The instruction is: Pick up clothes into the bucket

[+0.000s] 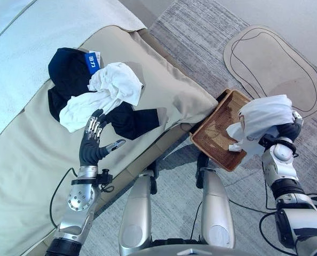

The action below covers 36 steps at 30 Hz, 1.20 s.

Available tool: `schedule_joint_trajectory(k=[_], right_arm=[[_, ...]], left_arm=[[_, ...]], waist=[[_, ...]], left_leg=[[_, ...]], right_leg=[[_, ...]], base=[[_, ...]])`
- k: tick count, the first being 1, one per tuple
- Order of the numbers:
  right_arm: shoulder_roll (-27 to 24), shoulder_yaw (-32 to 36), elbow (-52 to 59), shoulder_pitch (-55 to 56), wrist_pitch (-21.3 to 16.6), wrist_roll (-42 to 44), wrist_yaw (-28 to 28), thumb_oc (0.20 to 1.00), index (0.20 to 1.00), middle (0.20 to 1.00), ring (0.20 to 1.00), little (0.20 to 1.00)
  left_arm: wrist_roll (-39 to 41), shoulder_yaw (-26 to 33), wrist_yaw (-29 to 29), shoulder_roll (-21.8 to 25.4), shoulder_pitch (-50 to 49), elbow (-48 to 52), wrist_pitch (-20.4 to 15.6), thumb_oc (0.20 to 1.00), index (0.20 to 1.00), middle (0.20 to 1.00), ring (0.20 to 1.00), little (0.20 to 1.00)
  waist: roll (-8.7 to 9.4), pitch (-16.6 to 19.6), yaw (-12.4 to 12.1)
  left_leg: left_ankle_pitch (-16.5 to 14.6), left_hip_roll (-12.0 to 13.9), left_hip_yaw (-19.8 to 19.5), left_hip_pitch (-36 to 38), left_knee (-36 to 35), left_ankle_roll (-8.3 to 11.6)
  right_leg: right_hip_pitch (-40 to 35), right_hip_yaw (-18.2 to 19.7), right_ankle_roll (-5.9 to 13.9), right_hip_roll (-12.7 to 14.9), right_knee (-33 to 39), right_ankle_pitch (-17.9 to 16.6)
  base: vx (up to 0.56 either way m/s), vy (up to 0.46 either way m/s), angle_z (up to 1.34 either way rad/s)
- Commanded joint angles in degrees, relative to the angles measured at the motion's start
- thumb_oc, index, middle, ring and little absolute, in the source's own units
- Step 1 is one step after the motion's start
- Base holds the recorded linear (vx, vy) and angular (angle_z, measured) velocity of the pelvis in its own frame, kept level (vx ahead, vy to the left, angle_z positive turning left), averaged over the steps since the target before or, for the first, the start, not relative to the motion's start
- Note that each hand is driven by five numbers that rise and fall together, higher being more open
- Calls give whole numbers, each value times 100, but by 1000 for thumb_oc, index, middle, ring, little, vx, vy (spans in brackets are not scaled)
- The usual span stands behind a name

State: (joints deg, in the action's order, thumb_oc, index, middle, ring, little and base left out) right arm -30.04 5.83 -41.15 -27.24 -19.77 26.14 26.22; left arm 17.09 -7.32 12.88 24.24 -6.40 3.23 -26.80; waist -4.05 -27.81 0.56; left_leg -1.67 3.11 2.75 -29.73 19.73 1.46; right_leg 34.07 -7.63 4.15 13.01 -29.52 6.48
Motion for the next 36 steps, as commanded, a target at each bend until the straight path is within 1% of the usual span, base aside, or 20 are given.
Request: schedule_joint_trajectory(k=[1,5,8,11,14,15,16,17,18,19,24,25,26,28,31,32,33,36], right_arm=[[-247,104,586,-132,-498,-110,203,200,200,200,200,200],[-263,229,987,-61,-618,-104,226,200,200,200,200,200],[-266,279,1122,29,-633,-222,280,200,200,200,200,200],[-246,275,934,71,-629,-198,289,200,200,200,200,200],[-123,262,602,112,-591,-96,280,200,200,200,200,200],[-61,244,430,125,-559,-76,282,200,200,200,200,200],[38,199,-9,63,-522,0,301,200,200,200,200,200],[34,195,-22,54,-529,7,295,200,200,200,200,200],[175,138,-425,-20,-475,104,291,200,200,200,200,200],[171,134,-438,-29,-482,110,285,200,200,200,200,200],[513,30,-1413,-250,-378,404,249,200,200,200,200,200],[510,29,-1424,-258,-382,411,242,200,200,200,200,200],[573,2,-1652,-367,-357,523,232,200,200,200,200,200],[572,0,-1789,-431,-345,583,202,200,200,200,200,200],[448,-132,-2094,-690,-194,572,160,200,200,200,200,200],[446,-133,-2097,-694,-194,573,159,200,200,200,200,200],[325,-230,-2231,-782,-73,476,117,200,200,200,200,200],[194,-362,-2331,-845,33,385,5,200,200,200,200,200]], left_arm=[[50,214,129,255,-159,261,-355,1000,1000,1000,1000,1000],[20,293,157,220,-115,250,-341,1000,1000,1000,1000,1000],[-28,341,164,222,-77,257,-344,1000,1000,1000,1000,1000],[-30,379,181,212,-54,262,-355,1000,1000,1000,1000,1000],[-47,388,241,190,-75,243,-359,1000,1000,1000,1000,1000],[-50,373,240,179,-87,236,-349,1000,1000,1000,1000,1000],[-26,347,227,168,-101,237,-348,1000,1000,1000,1000,1000],[-25,349,226,167,-100,236,-348,1000,1000,1000,1000,1000],[-34,307,229,174,-96,235,-355,1000,1000,1000,1000,1000],[-35,309,229,173,-94,235,-355,1000,1000,1000,1000,1000],[-61,183,279,234,-56,229,-386,1000,1000,1000,1000,1000],[-61,183,280,234,-53,227,-386,1000,1000,1000,1000,1000],[-64,140,291,275,-27,220,-390,1000,1000,1000,1000,1000],[-75,133,301,304,-6,235,-397,1000,1000,1000,1000,1000],[-60,70,313,405,86,354,-424,1000,1000,1000,1000,1000],[-60,71,313,404,87,354,-423,1000,1000,1000,1000,1000],[-35,45,286,443,99,450,-433,1000,1000,1000,1000,1000],[-7,-3,245,450,116,495,-434,1000,1000,1000,1000,1000]], waist=[[279,386,89],[358,479,111],[393,537,142],[396,570,153],[380,531,149],[367,507,148],[323,469,138],[323,468,139],[269,418,129],[269,419,130],[111,273,98],[111,273,98],[71,254,77],[53,246,66],[-29,182,16],[-31,187,16],[-64,154,-4],[-59,157,-12]], left_leg=[[-276,-62,-36,-47,297,-66],[-249,-62,-33,98,100,-65],[-189,-66,-20,160,-10,-75],[-206,-85,-19,148,21,-87],[-293,-90,-10,89,156,-100],[-308,-95,-6,74,181,-105],[-321,-101,-6,35,222,-112],[-324,-100,-5,32,227,-112],[-342,-120,12,-16,282,-125],[-345,-119,13,-22,287,-125],[-364,-165,39,-176,408,-151],[-365,-165,40,-180,410,-151],[-355,-181,35,-223,400,-159],[-354,-188,39,-280,420,-160],[-345,-237,69,-571,526,-176],[-346,-237,70,-581,531,-176],[-327,-247,73,-691,552,-177],[-330,-241,57,-793,614,-179]], right_leg=[[-564,-75,395,219,732,-513],[-707,-68,421,213,958,-608],[-762,-47,427,200,1106,-690],[-757,-7,417,186,1130,-689],[-719,32,407,172,1043,-632],[-712,40,402,169,1038,-626],[-676,47,399,170,1012,-618],[-673,48,399,170,1009,-617],[-635,66,395,173,972,-604],[-629,68,395,172,968,-602],[-477,81,385,217,836,-577],[-474,82,385,217,835,-577],[-420,107,386,223,836,-586],[-358,113,387,227,811,-582],[-58,160,379,252,700,-580],[-47,162,379,252,695,-579],[72,159,382,263,652,-587],[147,168,378,268,618,-588]], base=[[45,-2,13],[46,6,6],[18,8,-1],[11,9,-3],[0,0,0],[0,0,0],[0,0,0],[0,0,0],[0,0,0],[0,0,0],[-10,7,-1],[-19,25,-3],[0,0,0],[-23,2,0],[-50,4,1],[-55,13,5],[-20,10,4],[-11,-3,5]])
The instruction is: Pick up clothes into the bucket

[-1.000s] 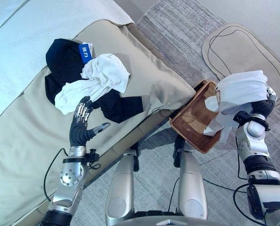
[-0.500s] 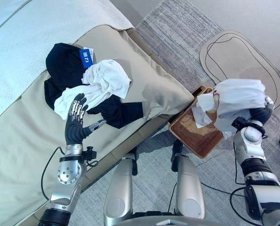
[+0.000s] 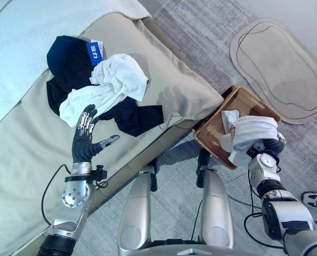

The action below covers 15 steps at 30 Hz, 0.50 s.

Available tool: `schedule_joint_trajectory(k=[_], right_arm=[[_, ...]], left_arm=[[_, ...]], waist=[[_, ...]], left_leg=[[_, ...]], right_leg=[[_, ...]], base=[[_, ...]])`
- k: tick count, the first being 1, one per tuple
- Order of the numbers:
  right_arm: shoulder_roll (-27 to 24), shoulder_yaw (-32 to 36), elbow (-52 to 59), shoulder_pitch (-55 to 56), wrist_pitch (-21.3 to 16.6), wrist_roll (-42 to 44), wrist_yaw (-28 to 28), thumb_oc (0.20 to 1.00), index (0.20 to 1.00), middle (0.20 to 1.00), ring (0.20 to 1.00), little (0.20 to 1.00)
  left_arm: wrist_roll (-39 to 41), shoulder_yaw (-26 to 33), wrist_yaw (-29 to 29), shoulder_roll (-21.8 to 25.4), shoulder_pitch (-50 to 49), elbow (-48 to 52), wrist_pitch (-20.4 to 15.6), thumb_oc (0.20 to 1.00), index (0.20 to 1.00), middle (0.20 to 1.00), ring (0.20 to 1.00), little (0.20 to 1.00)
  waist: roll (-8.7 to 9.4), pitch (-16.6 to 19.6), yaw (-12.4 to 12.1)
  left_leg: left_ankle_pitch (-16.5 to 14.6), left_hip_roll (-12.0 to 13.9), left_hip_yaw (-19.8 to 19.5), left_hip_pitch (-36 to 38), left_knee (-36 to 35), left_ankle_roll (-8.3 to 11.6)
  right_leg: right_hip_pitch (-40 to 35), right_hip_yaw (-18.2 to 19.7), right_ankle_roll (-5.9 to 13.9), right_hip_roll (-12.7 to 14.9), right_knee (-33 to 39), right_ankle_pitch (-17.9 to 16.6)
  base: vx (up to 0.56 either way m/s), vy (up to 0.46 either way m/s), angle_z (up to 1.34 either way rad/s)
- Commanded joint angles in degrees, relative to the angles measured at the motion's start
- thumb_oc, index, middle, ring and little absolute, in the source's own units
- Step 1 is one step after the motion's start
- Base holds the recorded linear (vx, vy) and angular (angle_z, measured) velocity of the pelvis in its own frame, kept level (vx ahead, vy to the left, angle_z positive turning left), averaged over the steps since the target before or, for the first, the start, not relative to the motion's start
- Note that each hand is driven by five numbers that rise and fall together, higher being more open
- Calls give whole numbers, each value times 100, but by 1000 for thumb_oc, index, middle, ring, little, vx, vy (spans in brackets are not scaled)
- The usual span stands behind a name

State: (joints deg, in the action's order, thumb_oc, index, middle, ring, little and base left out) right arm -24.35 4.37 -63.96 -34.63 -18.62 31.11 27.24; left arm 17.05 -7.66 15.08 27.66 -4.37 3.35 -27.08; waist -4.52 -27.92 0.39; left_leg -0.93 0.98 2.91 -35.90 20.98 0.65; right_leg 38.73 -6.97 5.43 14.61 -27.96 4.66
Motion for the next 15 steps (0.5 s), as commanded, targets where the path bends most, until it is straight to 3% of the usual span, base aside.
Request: schedule_joint_trajectory(k=[1,8,15], right_arm=[[-445,-263,-103,-123,-38,-194,-128,200,200,200,200,200],[-1149,-278,-635,-644,110,-340,14,200,200,200,200,200],[-1421,-403,-1047,-979,323,-447,82,200,200,200,200,200]], left_arm=[[2,13,11,119,-79,493,-405,1000,1000,1000,1000,1000],[322,23,-73,172,-131,567,-456,1000,1000,1000,1000,1000],[264,-29,-39,182,-131,522,-354,1000,1000,1000,1000,1000]], waist=[[-4,173,8],[14,259,-79],[-24,244,-104]], left_leg=[[-410,-23,35,-207,513,-97],[-466,-42,39,-435,619,-92],[-485,-39,82,-466,637,-123]], right_leg=[[-303,101,248,109,444,-400],[-55,132,255,121,365,-406],[24,194,249,101,328,-403]], base=[[5,-11,4],[2,-1,2],[-1,3,-1]])
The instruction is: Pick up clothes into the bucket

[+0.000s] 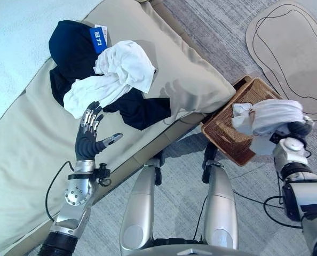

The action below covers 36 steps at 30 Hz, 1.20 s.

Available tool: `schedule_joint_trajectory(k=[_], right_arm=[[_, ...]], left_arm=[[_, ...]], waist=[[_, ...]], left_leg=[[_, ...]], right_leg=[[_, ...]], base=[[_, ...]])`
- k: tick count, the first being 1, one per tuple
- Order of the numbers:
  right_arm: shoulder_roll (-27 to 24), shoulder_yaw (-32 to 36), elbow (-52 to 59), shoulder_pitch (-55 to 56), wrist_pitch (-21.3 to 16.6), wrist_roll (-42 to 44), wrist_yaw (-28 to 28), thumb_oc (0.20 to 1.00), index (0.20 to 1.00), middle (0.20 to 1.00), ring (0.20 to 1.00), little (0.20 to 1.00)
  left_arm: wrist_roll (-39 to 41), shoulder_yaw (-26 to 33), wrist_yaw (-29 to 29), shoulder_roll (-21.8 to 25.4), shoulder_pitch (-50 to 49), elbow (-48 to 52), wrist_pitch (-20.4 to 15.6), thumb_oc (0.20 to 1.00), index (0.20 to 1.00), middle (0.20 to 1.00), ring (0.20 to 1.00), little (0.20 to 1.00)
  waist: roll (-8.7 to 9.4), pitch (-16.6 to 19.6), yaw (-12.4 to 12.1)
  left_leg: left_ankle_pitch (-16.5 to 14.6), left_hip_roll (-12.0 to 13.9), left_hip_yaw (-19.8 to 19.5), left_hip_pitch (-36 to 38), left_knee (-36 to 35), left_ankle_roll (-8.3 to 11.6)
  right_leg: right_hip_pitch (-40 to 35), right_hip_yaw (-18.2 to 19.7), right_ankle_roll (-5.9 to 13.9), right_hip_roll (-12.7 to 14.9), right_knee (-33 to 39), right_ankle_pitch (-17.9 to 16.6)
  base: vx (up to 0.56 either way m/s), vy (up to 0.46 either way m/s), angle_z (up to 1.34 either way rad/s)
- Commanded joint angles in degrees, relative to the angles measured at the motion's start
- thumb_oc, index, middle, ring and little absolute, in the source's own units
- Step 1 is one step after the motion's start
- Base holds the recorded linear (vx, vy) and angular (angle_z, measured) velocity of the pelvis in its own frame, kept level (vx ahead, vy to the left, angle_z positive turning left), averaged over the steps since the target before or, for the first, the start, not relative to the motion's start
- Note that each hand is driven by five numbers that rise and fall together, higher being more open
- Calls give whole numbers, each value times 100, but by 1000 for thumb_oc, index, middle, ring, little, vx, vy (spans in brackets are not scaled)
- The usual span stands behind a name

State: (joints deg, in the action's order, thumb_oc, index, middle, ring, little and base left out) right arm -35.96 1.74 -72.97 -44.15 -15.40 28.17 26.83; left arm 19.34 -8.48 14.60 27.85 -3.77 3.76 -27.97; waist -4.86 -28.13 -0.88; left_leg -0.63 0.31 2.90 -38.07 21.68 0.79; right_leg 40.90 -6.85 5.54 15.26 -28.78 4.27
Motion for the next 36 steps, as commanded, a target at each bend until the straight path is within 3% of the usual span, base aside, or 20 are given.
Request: schedule_joint_trajectory(k=[1,2,3,22,26,27,31,36], right_arm=[[-246,-177,-159,-62,38,-200,109,420,420,420,420,420],[-246,-178,-159,-63,38,-200,109,420,420,420,420,420],[-212,-200,-209,-53,88,-190,27,1000,1000,1000,1000,1000],[345,11,-179,519,25,-230,109,1000,1000,1000,1000,1000],[758,-92,954,1230,-177,-506,110,1000,1000,1000,1000,1000],[991,-100,1879,1799,-320,-722,88,1000,1000,1000,1000,1000],[1438,78,3443,2978,-604,-825,-271,1000,1000,1000,1000,1000],[1778,-26,3842,3642,-714,-677,-777,1000,1000,1000,1000,1000]], left_arm=[[20,52,12,143,-198,463,-239,1000,1000,1000,1000,1000],[19,52,13,142,-198,464,-239,1000,1000,1000,1000,1000],[19,67,-3,128,-195,469,-228,1000,1000,1000,1000,1000],[-73,228,56,26,-84,232,-196,1000,1000,1000,1000,1000],[-305,314,189,-58,-24,-102,-139,1000,1000,1000,1000,1000],[-479,378,295,-121,-25,-395,-99,1000,1000,1000,1000,1000],[-1042,486,557,-228,29,-1129,53,1000,1000,1000,1000,1000],[-1696,402,768,-252,250,-2055,285,1000,1000,1000,1000,1000]], waist=[[4,249,38],[4,248,38],[-2,236,46],[133,392,123],[241,443,203],[311,485,255],[467,617,361],[603,783,409]], left_leg=[[-512,28,91,-242,553,-144],[-511,28,91,-240,551,-144],[-511,29,96,-220,527,-147],[-534,67,21,243,369,-148],[-450,108,-29,588,154,-117],[-388,136,-71,812,-50,-109],[-221,146,-196,1308,-525,-69],[-71,158,-289,1752,-955,-57]], right_leg=[[-187,196,239,24,423,-374],[-189,196,239,24,425,-375],[-193,208,241,17,436,-378],[-701,109,246,-30,609,-362],[-1080,41,272,-43,832,-427],[-1295,-17,296,-46,963,-475],[-1857,-225,343,-20,1313,-564],[-2343,-384,377,-28,1691,-671]], base=[[0,0,0],[0,0,0],[0,0,0],[6,-4,0],[50,-39,-1],[78,-47,1],[89,-39,7],[89,2,10]])
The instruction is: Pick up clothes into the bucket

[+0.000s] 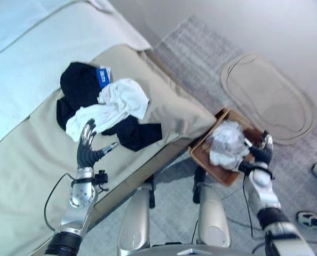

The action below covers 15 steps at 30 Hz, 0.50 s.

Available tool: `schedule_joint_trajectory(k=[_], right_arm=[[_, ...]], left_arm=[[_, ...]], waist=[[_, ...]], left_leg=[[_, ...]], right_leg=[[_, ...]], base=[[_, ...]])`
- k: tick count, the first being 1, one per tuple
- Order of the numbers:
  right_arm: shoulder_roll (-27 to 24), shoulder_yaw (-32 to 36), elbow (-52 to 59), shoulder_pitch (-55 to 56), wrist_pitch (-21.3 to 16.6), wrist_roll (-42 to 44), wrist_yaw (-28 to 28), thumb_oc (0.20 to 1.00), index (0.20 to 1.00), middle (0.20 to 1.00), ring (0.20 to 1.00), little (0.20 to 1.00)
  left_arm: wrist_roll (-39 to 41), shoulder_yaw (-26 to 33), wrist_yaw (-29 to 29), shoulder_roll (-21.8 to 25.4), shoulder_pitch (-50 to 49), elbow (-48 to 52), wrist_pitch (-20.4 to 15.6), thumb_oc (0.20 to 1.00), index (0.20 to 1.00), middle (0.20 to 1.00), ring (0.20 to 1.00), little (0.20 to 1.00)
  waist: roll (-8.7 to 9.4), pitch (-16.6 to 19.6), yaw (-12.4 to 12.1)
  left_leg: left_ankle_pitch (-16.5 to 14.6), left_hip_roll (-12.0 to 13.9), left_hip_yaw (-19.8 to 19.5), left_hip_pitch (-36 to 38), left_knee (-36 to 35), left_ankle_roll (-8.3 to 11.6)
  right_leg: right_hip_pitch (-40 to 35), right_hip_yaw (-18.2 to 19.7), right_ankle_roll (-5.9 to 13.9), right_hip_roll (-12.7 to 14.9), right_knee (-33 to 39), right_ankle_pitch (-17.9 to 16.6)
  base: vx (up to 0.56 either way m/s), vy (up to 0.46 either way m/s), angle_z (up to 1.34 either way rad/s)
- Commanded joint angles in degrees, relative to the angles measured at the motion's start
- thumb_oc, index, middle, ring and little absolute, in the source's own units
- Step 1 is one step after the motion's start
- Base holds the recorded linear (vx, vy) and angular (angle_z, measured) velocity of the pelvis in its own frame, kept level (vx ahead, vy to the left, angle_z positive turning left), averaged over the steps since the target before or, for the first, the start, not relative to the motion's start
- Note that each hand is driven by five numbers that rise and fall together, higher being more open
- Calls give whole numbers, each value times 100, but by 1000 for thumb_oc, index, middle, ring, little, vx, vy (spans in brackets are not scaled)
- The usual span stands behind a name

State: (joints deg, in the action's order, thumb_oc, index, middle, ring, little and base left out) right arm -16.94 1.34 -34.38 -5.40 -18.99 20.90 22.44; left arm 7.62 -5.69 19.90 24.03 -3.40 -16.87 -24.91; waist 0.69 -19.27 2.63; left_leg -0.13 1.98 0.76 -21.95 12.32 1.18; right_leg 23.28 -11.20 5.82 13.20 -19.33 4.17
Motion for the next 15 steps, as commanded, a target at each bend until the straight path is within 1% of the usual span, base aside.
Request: schedule_joint_trajectory(k=[1,2,3,4,9,10,12,13,14,15], right_arm=[[-6,-167,-261,-121,-308,-4,-457,1000,1000,1000,1000,1000],[77,-240,-424,-111,-271,-8,-481,1000,1000,1000,1000,1000],[78,-237,-428,-119,-273,-7,-482,1000,1000,1000,1000,1000],[153,-443,-498,-119,-207,-165,-514,1000,1000,1000,1000,1000],[182,-774,-358,-9,-164,-382,-661,1000,1000,1000,1000,1000],[183,-774,-357,-9,-164,-383,-660,1000,1000,1000,1000,1000],[165,-919,-213,-53,-183,-456,-661,1000,1000,1000,1000,1000],[119,-966,-170,-102,-203,-485,-634,1000,1000,1000,1000,1000],[122,-963,-171,-107,-202,-486,-634,1000,1000,1000,1000,1000],[87,-1020,-124,-168,-218,-504,-616,1000,1000,1000,1000,1000]], left_arm=[[-1056,18,378,197,431,-534,103,1000,1000,1000,1000,1000],[-1226,-38,422,203,578,-819,168,1000,1000,1000,1000,1000],[-1229,-41,427,203,590,-829,163,1000,1000,1000,1000,1000],[-1552,-142,622,251,925,-1415,259,1000,1000,1000,1000,1000],[-1984,-104,1003,363,1362,-2062,466,1000,1000,1000,1000,1000],[-1987,-106,1009,361,1367,-2070,462,1000,1000,1000,1000,1000],[-2368,-164,1278,528,1622,-2127,602,1000,1000,1000,1000,1000],[-2677,-261,1417,724,1732,-2096,648,1000,1000,1000,1000,1000],[-2679,-262,1419,725,1738,-2099,648,1000,1000,1000,1000,1000],[-2808,-342,1431,837,1799,-2110,668,1000,1000,1000,1000,1000]], waist=[[103,-32,66],[128,8,64],[131,16,68],[196,105,96],[305,260,144],[306,262,144],[341,282,186],[352,238,189],[356,251,192],[371,202,196]], left_leg=[[-117,8,-78,310,-127,-80],[-104,17,-76,376,-188,-76],[-71,9,-79,364,-212,-80],[-49,25,-61,475,-300,-67],[56,39,-18,629,-568,-28],[61,38,-18,630,-576,-28],[114,36,15,564,-601,-12],[68,42,23,524,-515,-17],[88,35,22,503,-522,-21],[66,27,24,431,-440,-30]], right_leg=[[-751,19,367,166,871,-665],[-823,15,375,160,940,-682],[-814,10,374,164,965,-709],[-930,8,384,132,1095,-748],[-1068,-15,418,85,1394,-875],[-1067,-15,418,85,1399,-878],[-975,12,426,91,1409,-911],[-927,45,420,94,1333,-871],[-908,44,420,100,1342,-888],[-837,78,410,110,1271,-861]], base=[[63,32,7],[63,32,8],[61,30,2],[57,38,-1],[42,37,-5],[4,46,-3],[-11,49,-5],[0,0,0],[-40,30,-1],[-89,58,-1]])
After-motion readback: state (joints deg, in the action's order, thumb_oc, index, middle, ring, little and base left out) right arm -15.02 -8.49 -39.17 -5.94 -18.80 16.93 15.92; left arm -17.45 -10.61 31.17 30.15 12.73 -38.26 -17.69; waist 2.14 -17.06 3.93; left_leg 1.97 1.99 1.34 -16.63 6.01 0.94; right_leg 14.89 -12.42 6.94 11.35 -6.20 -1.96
